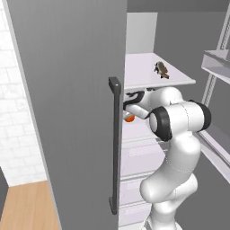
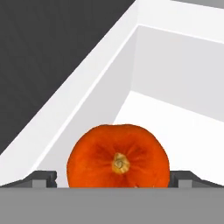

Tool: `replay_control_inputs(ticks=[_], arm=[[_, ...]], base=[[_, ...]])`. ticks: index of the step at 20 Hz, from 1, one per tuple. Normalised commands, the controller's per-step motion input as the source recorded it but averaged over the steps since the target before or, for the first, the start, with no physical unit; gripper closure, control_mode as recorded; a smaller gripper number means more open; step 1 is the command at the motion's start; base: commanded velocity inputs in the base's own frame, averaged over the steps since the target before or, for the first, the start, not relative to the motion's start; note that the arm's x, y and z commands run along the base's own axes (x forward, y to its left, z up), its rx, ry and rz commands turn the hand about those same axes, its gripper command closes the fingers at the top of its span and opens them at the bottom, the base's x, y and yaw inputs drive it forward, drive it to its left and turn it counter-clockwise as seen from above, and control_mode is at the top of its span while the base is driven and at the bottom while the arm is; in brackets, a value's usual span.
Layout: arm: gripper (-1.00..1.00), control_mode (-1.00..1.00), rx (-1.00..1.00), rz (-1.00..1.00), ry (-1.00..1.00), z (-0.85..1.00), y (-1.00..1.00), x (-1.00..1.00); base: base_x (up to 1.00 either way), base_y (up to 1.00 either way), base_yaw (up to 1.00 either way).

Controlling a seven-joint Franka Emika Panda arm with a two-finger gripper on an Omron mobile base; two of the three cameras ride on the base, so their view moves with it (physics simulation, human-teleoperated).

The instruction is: Place one squash and one fish in each tupperware on the nearby counter, to pack two identical lunches.

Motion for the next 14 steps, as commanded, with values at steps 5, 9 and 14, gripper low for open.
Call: replay_control_inputs(ticks=[5, 9, 14], arm=[[-1.0, -1.0, 0.0, 0.08, -0.01, -0.21, 0.0, -0.07], [-1.0, -1.0, 0.0, 0.03, 0.0, -0.01, 0.0, 0.0], [1.0, -1.0, 0.0, 0.0, 0.0, 0.0, 0.01, 0.0]], base=[[0.0, 0.0, 0.0], [0.0, 0.0, 0.0], [0.0, 0.0, 0.0]])
